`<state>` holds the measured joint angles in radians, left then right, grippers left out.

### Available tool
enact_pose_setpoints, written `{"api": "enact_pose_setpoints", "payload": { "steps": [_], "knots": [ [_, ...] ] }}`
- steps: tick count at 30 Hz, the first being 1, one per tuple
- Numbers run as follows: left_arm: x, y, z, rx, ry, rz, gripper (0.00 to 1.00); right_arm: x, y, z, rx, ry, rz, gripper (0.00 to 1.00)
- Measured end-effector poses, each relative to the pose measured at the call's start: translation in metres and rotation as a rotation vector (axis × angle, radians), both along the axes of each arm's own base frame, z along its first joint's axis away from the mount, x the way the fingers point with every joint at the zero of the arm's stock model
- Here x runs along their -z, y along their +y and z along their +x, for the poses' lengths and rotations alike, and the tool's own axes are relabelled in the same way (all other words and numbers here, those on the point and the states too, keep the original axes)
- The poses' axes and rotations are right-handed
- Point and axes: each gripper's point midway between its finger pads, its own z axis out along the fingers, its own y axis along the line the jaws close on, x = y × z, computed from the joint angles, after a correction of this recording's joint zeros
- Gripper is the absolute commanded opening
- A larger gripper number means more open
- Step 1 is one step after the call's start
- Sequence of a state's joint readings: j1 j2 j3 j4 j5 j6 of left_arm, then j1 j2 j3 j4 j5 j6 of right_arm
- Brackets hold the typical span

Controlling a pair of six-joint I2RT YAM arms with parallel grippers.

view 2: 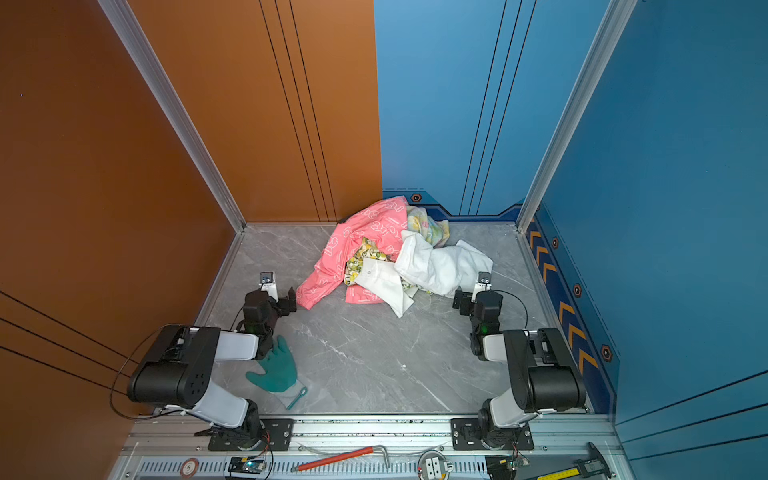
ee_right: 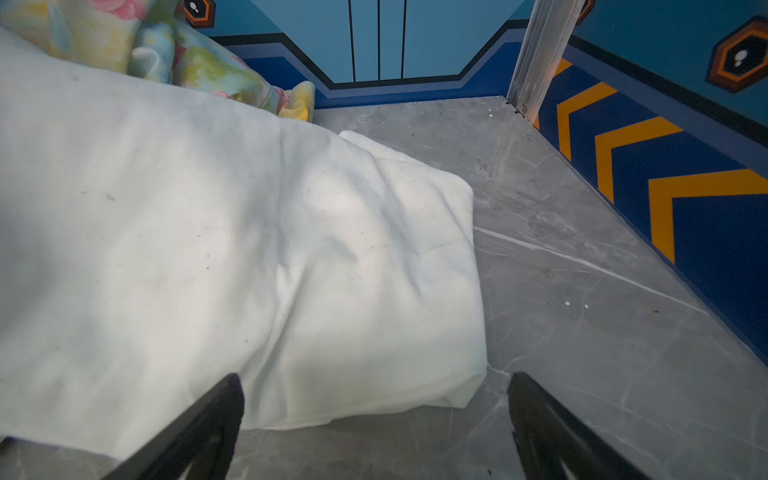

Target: Pick out a specific cloth from the pile

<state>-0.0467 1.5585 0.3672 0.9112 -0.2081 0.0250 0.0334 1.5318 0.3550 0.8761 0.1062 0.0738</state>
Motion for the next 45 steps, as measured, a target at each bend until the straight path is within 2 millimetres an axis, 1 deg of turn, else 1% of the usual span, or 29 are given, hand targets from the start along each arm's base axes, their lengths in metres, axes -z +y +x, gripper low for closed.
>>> {"api": "enact_pose_setpoints", "payload": {
  "steps": [45],
  "knots": [
    [-0.0014,-0.0010,0.0009,0.005,-0.008,-0.011,0.98,-0.0010,-0.0010,0.0001,0.014,-0.002,-0.016,1.00]
  ]
}}
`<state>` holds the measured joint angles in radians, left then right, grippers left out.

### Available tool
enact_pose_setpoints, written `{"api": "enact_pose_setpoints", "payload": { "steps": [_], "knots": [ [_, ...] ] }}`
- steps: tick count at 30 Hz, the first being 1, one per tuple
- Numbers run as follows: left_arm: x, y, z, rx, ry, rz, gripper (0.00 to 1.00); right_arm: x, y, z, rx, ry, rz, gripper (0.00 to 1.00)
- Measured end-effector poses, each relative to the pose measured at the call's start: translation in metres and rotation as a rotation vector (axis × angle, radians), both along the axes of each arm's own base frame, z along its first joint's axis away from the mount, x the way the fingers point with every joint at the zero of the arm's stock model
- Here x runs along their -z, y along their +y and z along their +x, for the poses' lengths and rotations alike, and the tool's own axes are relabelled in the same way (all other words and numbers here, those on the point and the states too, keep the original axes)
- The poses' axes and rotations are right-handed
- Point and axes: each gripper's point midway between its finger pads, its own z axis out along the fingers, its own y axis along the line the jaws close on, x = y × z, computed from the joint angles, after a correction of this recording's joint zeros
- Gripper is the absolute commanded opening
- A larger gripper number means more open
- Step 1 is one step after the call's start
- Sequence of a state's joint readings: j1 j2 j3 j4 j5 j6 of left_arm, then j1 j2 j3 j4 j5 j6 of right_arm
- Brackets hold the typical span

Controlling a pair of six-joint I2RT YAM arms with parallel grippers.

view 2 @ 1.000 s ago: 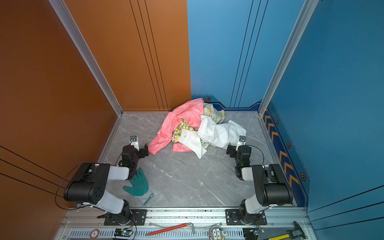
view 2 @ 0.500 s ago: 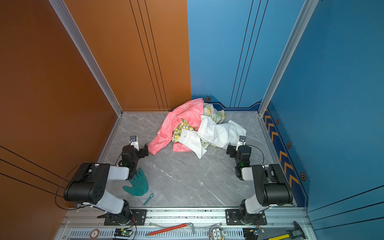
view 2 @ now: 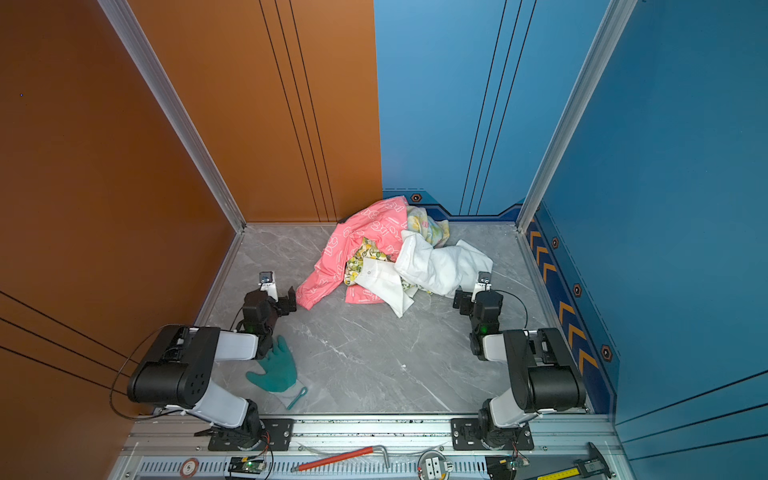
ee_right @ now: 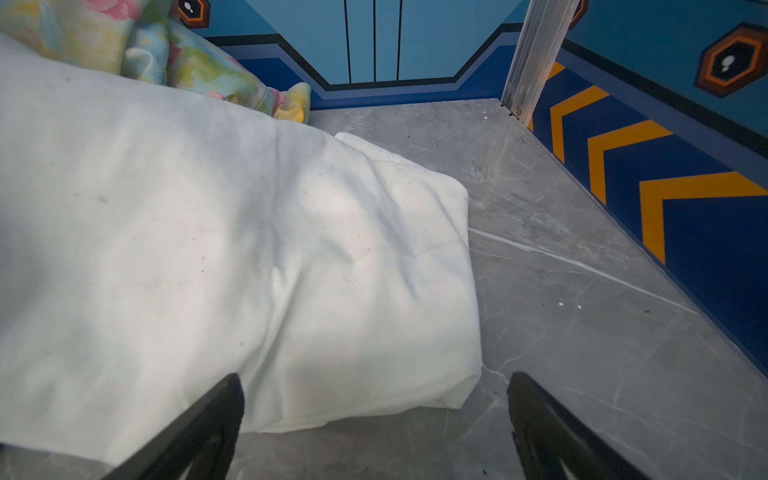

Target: Pick out a specific cloth from the pile

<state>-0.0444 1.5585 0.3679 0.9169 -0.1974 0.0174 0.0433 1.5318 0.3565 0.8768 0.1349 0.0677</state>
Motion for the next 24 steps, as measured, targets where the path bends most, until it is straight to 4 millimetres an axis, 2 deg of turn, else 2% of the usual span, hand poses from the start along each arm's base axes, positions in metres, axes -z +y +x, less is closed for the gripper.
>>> {"api": "enact_pose_setpoints", "payload": {
  "steps": [4,8,13,19,24],
  "knots": [
    [0.000,-0.004,-0.001,0.004,0.007,0.007,0.98,-0.003,-0.003,-0.001,0.022,-0.007,-0.011,1.00],
    [-0.010,-0.004,0.002,-0.016,0.016,0.019,0.98,-0.019,-0.008,-0.004,0.063,-0.034,-0.028,1.00],
    [-0.047,0.001,0.011,-0.079,-0.004,0.041,0.98,-0.054,-0.019,-0.004,0.137,-0.073,-0.038,1.00],
    [-0.097,-0.004,0.016,-0.122,-0.035,-0.024,0.98,-0.099,-0.031,0.003,0.220,-0.081,-0.037,0.99],
    [-0.109,-0.021,0.016,-0.097,0.017,-0.081,0.99,-0.133,-0.032,0.007,0.243,-0.058,-0.005,1.00]
  ]
}}
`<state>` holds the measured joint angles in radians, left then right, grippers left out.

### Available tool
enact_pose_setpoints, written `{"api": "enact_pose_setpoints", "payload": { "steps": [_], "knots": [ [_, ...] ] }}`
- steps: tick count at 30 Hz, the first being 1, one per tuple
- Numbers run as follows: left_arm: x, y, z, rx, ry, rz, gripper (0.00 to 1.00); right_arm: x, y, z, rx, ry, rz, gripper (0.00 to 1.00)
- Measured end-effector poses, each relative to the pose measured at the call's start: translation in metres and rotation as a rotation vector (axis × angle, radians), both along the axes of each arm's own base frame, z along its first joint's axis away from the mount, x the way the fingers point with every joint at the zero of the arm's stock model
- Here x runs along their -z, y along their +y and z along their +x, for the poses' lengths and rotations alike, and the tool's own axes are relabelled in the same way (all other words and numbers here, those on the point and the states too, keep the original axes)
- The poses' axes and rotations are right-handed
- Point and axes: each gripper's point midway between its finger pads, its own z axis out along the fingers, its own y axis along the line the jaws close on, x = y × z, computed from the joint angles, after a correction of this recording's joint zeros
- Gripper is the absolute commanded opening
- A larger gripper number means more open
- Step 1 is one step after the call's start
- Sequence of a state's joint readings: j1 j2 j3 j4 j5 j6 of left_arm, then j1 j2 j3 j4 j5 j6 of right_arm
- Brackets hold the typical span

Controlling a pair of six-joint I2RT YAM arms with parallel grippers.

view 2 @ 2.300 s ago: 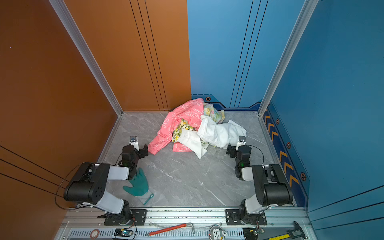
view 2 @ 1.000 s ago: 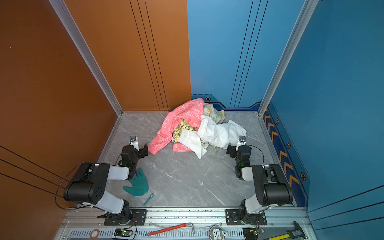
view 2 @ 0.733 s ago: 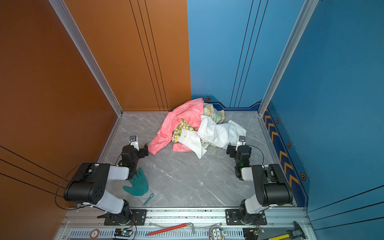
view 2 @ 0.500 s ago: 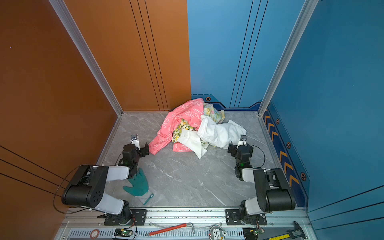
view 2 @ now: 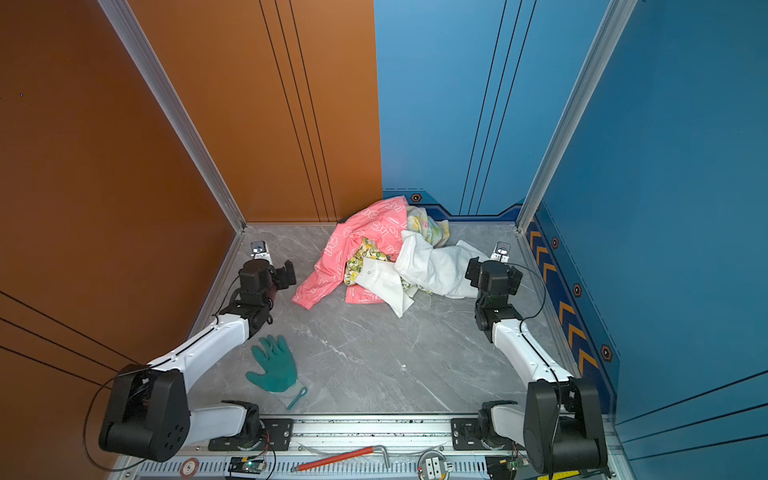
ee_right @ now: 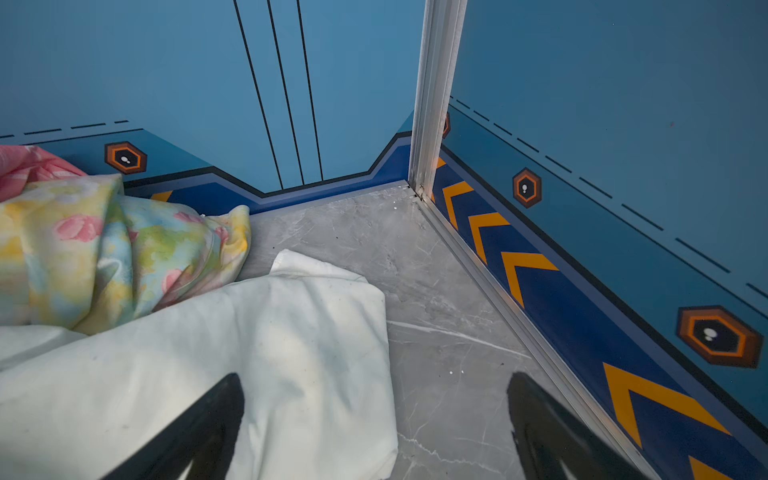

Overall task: Pick out a specific cloth from the pile
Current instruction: 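Reach the left gripper to the pink jacket while the right gripper approaches the white cloth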

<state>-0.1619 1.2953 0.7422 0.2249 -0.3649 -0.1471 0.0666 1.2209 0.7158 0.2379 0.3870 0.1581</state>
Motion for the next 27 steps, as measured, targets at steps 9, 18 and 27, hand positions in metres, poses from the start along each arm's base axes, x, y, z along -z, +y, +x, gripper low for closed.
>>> {"api": "enact_pose_setpoints", "payload": {
  "steps": [9,18,27],
  "knots": [
    [0.009,-0.052,0.006,0.163,0.145,-0.147,0.99,-0.035,0.028,-0.008,-0.061,0.031,0.072,1.00],
    [0.031,-0.105,-0.001,0.343,0.282,-0.261,0.98,-0.047,0.123,0.004,-0.300,0.110,0.060,1.00],
    [0.039,-0.126,-0.006,0.407,0.336,-0.308,0.98,-0.024,0.210,0.007,-0.490,0.233,-0.011,1.00]
  ]
}}
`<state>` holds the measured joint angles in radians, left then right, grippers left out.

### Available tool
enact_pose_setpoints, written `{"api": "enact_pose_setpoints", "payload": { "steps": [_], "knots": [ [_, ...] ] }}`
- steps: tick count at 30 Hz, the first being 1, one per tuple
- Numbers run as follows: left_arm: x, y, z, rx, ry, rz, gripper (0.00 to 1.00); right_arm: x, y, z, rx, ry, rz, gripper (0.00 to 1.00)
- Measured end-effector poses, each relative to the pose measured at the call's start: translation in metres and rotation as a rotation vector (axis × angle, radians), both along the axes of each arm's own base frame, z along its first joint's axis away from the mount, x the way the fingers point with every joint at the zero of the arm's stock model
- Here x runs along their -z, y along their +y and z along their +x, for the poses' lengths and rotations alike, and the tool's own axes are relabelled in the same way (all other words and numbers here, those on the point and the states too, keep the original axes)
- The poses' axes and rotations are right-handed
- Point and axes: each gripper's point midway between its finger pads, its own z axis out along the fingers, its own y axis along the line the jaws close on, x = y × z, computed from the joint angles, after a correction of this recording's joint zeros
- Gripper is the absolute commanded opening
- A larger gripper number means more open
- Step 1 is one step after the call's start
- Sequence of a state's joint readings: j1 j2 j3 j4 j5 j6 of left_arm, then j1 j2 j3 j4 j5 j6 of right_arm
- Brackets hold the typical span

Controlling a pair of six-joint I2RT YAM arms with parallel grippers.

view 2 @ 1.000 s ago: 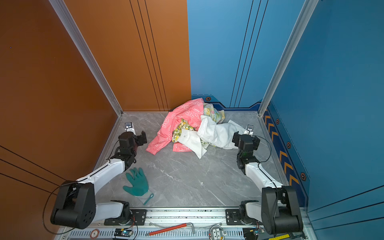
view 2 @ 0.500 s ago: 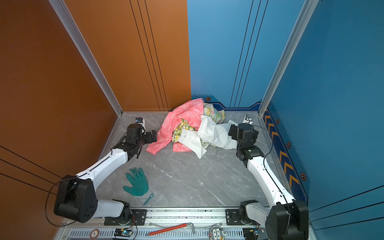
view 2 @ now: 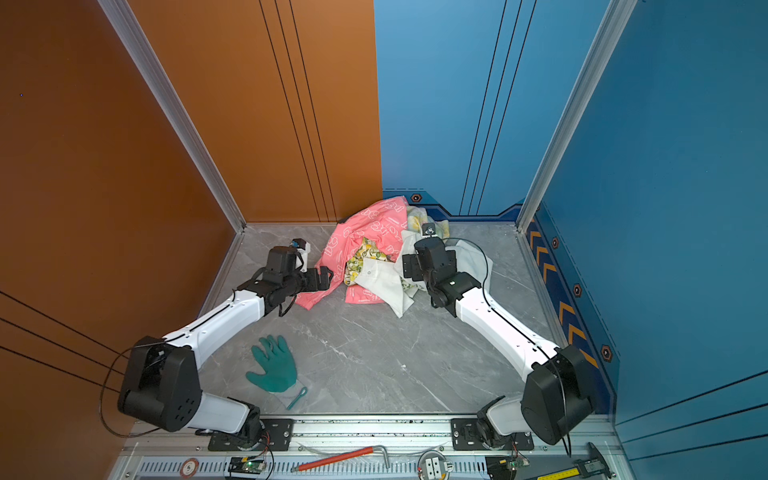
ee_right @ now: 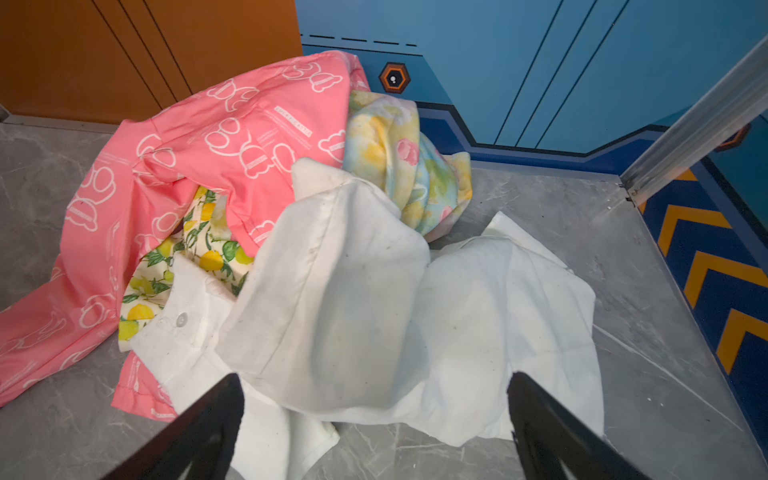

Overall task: Pick out a specific cloth from the pile
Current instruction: 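Reach the left gripper to the pink jacket while the right gripper approaches the white cloth, then close the left gripper on the pink jacket's top edge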

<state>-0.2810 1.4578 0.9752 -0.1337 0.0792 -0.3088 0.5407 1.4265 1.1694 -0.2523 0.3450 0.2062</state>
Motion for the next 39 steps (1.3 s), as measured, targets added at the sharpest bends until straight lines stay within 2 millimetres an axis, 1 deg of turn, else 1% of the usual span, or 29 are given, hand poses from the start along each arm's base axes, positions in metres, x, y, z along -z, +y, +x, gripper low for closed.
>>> {"api": "enact_pose_setpoints", "payload": {
  "steps": [3,5,10,13,18,22,25,29,32,36,39],
  "knots": [
    [0.004,-0.002,0.000,-0.001,0.015,-0.011,0.97,-0.006,0.014,-0.001,-0.033,-0.009,-0.004,1.00],
    [0.007,-0.002,0.000,-0.003,0.028,-0.014,0.97,-0.011,0.019,-0.002,-0.048,-0.017,-0.009,1.00],
    [0.014,-0.004,0.005,-0.019,0.062,-0.022,0.95,-0.020,0.022,-0.003,-0.050,-0.039,-0.013,0.99],
    [0.006,-0.007,0.019,-0.036,0.053,-0.043,0.95,-0.024,0.019,-0.006,-0.046,-0.045,-0.012,1.00],
    [-0.012,-0.015,0.055,-0.086,0.026,-0.094,0.93,-0.036,0.016,-0.012,-0.046,-0.067,0.000,1.00],
    [-0.018,-0.024,0.084,-0.115,0.009,-0.113,0.93,-0.038,0.010,-0.020,-0.046,-0.076,0.003,1.00],
    [-0.023,-0.040,0.108,-0.108,-0.015,-0.123,0.93,-0.036,0.005,-0.026,-0.045,-0.075,0.004,1.00],
    [-0.031,-0.070,0.140,-0.070,-0.054,-0.133,0.93,-0.030,-0.004,-0.034,-0.036,-0.070,0.004,1.00],
    [-0.034,-0.090,0.158,-0.038,-0.079,-0.130,0.93,-0.028,-0.013,-0.038,-0.024,-0.069,0.006,1.00],
    [-0.028,-0.111,0.174,-0.006,-0.090,-0.102,0.93,-0.032,-0.022,-0.042,-0.016,-0.080,0.021,1.00],
    [-0.017,-0.121,0.184,0.004,-0.088,-0.074,0.88,-0.037,-0.026,-0.043,-0.013,-0.092,0.033,1.00]
  ]
}}
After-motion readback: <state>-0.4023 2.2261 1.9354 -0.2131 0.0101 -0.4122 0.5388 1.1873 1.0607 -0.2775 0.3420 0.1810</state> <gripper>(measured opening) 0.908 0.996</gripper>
